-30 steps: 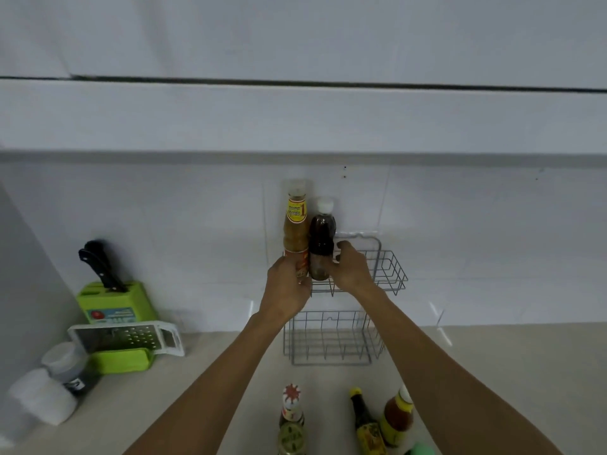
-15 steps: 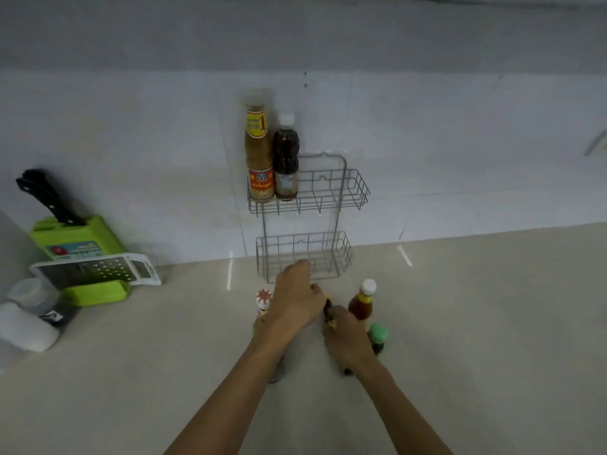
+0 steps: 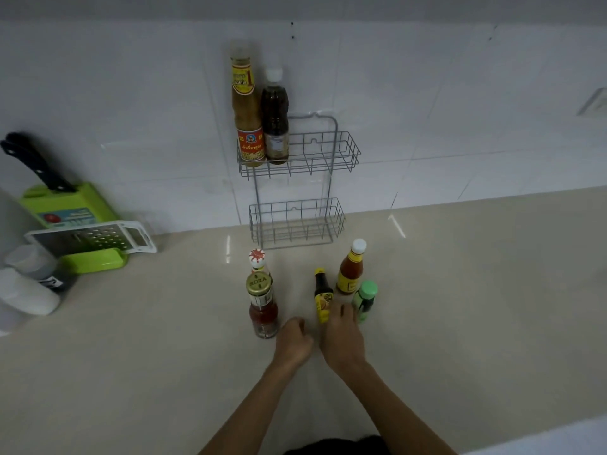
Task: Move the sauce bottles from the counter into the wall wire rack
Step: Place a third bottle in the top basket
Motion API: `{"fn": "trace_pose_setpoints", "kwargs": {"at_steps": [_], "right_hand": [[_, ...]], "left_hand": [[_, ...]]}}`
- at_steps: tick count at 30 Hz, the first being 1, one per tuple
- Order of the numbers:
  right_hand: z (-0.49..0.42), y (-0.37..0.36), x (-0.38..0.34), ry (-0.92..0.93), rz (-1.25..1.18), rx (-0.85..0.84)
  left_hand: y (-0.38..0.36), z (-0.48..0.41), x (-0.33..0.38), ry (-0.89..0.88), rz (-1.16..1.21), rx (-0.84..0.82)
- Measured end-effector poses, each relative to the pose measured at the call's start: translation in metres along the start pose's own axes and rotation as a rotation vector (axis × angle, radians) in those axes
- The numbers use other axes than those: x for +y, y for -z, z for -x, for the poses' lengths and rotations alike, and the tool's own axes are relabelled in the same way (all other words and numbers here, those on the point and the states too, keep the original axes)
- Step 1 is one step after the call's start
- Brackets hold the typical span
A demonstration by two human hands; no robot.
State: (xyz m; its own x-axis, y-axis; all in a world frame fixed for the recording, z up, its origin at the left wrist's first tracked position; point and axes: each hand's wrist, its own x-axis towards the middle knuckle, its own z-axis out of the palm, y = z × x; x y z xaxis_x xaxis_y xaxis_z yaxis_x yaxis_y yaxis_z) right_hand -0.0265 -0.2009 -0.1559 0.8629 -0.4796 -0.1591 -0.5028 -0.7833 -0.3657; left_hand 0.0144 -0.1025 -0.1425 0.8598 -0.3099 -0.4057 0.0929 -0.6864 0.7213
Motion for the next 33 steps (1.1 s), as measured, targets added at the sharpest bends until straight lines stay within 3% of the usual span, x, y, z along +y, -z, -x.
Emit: {"fn": "trace_pose_setpoints", "kwargs": {"at_steps": [3,8,13,17,26,33], "right_hand": [[0.011,-0.001,0.014,-0.053,-0.195,-0.014],[0.023,0.004,0.029,-0.223,-0.396,-0.296],[0.035,0.016,0.041,-0.231,-0.584,-0.341],[0.045,0.042,0.037,-0.155,-0.691,-0.156],[0.003,0.150,-0.015,0.168,-0.823,0.190],[-0.074,0.220,-0.076,0.368,-0.623,0.316]], "left_hand": [[-0.005,0.000,-0.011,0.023,0.075,0.011],[-0.017,0.005,-0.015,0.051,0.088,-0.089],[-0.015,0.010,-0.013,0.052,0.193,-0.173],[0.001,0.019,0.008,-0.052,0.369,-0.174],[0.092,0.021,0.116,-0.508,0.304,0.129],[0.165,-0.020,0.187,-0.693,0.237,0.268]]}}
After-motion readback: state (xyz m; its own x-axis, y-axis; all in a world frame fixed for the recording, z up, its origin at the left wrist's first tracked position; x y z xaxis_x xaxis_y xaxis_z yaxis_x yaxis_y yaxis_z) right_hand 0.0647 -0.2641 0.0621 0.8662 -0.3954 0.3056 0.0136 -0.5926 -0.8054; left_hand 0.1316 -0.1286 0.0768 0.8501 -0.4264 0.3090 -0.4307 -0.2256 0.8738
